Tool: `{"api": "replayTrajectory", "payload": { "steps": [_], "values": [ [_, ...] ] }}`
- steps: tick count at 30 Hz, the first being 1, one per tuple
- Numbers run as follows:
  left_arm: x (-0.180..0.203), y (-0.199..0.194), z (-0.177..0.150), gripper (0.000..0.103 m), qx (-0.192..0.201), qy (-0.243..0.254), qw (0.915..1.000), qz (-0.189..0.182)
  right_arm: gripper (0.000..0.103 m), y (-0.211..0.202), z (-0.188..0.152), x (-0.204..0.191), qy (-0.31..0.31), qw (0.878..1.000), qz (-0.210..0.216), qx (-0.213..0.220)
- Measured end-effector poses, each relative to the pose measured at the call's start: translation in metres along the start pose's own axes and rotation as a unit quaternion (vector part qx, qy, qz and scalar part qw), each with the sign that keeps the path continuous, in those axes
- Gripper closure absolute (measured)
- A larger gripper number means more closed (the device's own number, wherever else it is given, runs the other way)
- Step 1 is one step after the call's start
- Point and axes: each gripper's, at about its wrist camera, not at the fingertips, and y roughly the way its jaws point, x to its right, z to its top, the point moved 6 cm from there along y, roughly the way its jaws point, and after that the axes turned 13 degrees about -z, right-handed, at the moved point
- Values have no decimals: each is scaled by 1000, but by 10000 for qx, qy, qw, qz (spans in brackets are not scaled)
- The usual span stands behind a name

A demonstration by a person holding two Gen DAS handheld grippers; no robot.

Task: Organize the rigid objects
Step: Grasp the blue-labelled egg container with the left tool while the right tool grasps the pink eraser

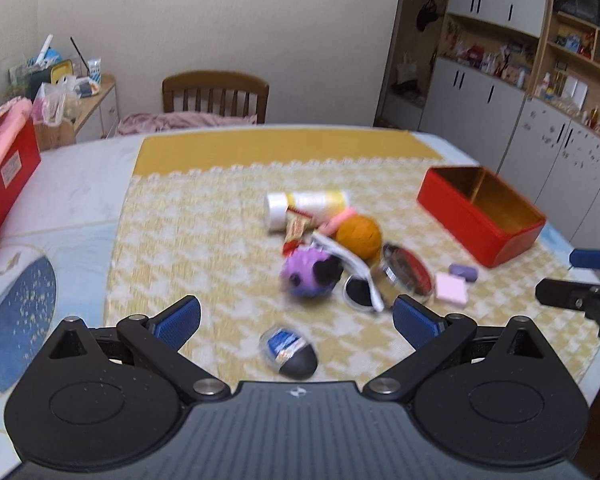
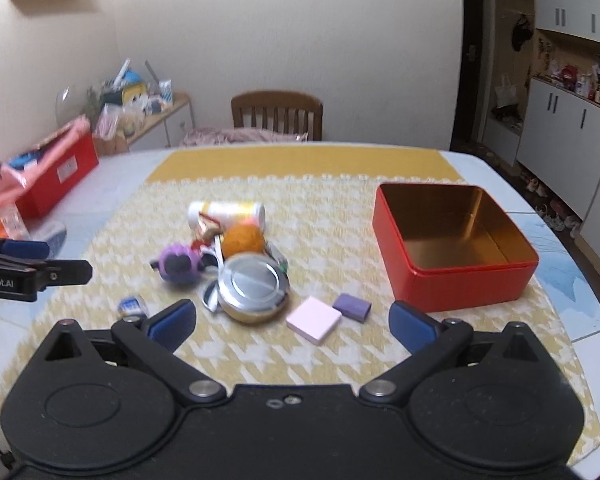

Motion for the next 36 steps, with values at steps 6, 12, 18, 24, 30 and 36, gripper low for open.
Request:
{"api": "replayTrajectory", "payload": {
  "steps": [6, 12, 18, 24, 30, 36],
  "values": [
    [-5, 28, -18, 0, -282, 161, 9994, 106, 3, 32, -10, 5, -214, 9992, 188, -296],
    [-8, 55, -31, 1, -489, 104, 9986, 152, 6, 68, -13, 9, -233, 9975, 408, -521],
    [-15, 71, -40, 1, -615, 14, 9975, 357, 18, 103, -18, 5, -491, 9943, 495, -804],
    [-18, 80, -43, 14, -712, 56, 9964, 459, 26, 121, -21, 0, -695, 9921, 511, -915],
    [-16, 88, -43, 23, -729, 73, 9959, 536, 30, 128, -18, -3, -814, 9918, 480, -861],
    [-10, 91, -40, 40, -699, 164, 9958, 571, 47, 128, -15, -4, -797, 9927, 433, -789]
  ]
}}
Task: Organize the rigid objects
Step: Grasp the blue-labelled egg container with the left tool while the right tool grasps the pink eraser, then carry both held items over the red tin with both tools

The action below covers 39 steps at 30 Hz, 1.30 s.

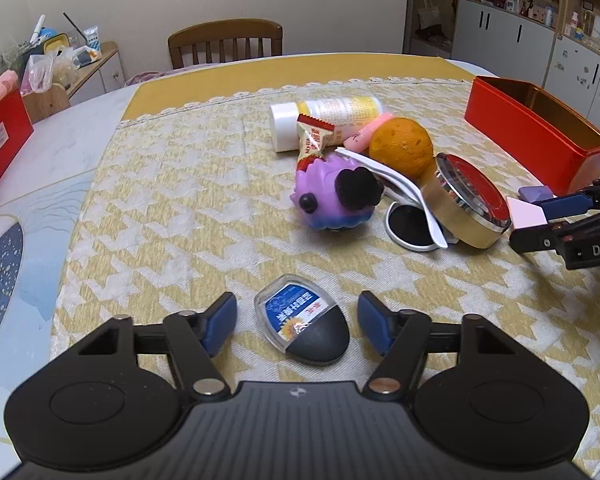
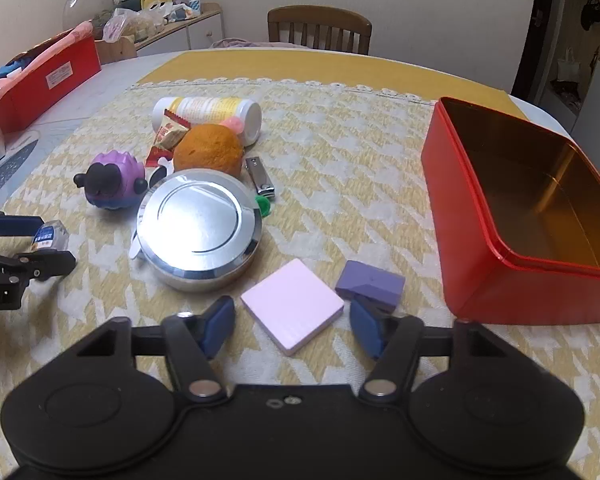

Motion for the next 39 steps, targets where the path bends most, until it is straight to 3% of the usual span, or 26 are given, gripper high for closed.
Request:
{"api": "replayTrajectory", "payload": {
  "steps": [6, 14, 24, 39],
  "values": [
    [3, -1, 0, 57, 22, 24, 10000, 58, 48, -2, -1, -2, -43, 10000, -46, 52],
    [2, -5, 1, 58, 38, -61, 9998, 200, 48, -17, -2, -2, 66, 9999, 57, 104],
    [-2, -23, 6, 58, 39, -519, 9986, 76, 48, -52, 5, 13, 243, 9993, 168, 242],
    [53, -49, 70, 58, 258, -233, 9984, -453, 48, -89, 38, 77, 475, 9971, -7, 592]
  ]
}}
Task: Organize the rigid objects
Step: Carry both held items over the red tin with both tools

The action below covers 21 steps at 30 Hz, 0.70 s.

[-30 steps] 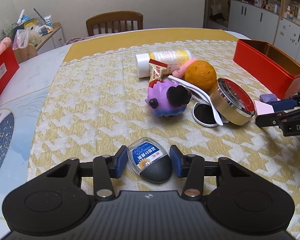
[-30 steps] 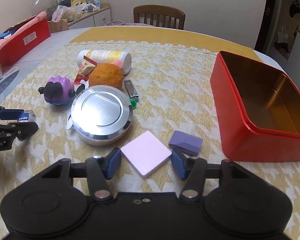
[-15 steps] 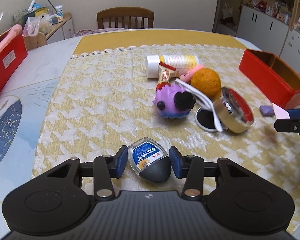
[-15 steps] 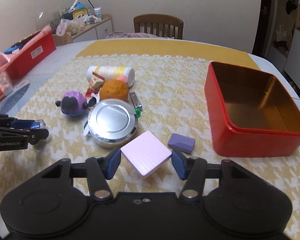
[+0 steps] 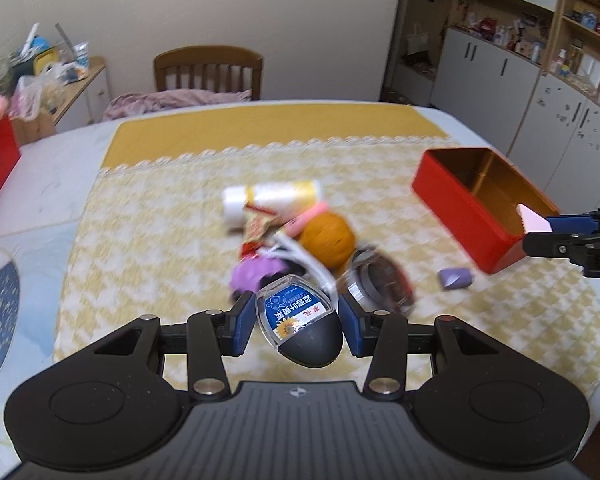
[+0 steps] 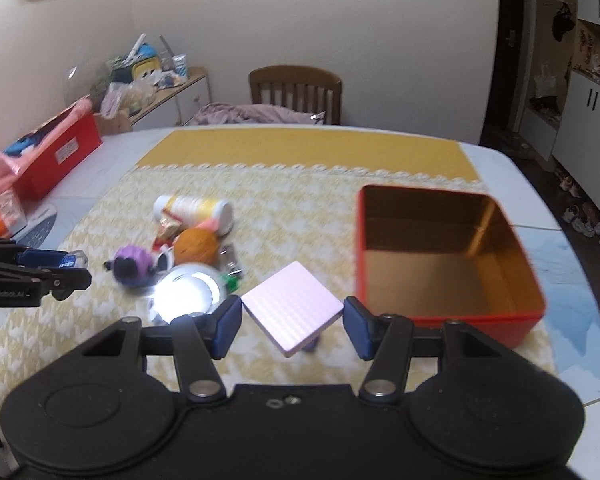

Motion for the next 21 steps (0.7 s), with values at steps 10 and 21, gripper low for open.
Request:
{"api": "replayTrajectory", "payload": {
  "steps": [10, 21],
  "values": [
    [56, 33, 49, 58, 56, 361, 9987, -363, 48, 13, 14, 57, 81, 9997, -223, 77],
    [123, 100, 96, 58, -119, 513, 9964, -668, 48, 37, 18, 107, -17, 9998, -179, 25]
  ]
}}
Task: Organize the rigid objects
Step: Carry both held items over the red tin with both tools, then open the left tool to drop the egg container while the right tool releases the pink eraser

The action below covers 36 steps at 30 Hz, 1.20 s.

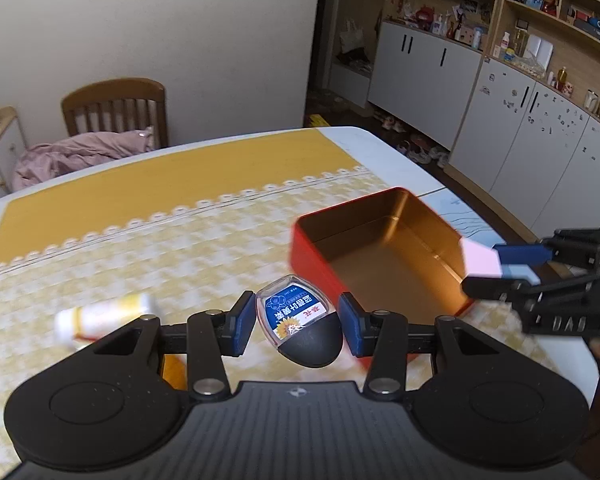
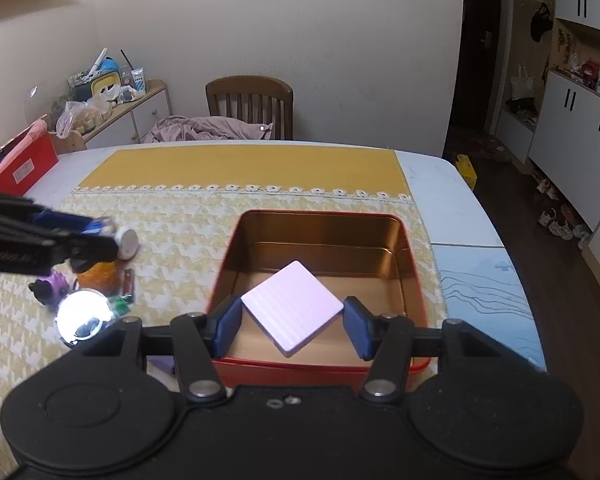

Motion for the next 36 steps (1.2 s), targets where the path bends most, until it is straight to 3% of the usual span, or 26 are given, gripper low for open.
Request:
{"api": "replayTrajectory", "payload": {
  "steps": [14, 25, 36],
  "values": [
    [39, 107, 45, 58, -377, 84, 9993, 15, 48, 47, -4, 25, -481, 9981, 276, -262],
    [40, 176, 46, 58, -820, 215, 9964, 40, 49, 85, -8, 13, -1082, 9906, 532, -643],
    [37, 211, 40, 58, -1092, 120, 9939, 67, 49, 108, -15, 7, -1355, 9854, 492, -904]
  ]
}}
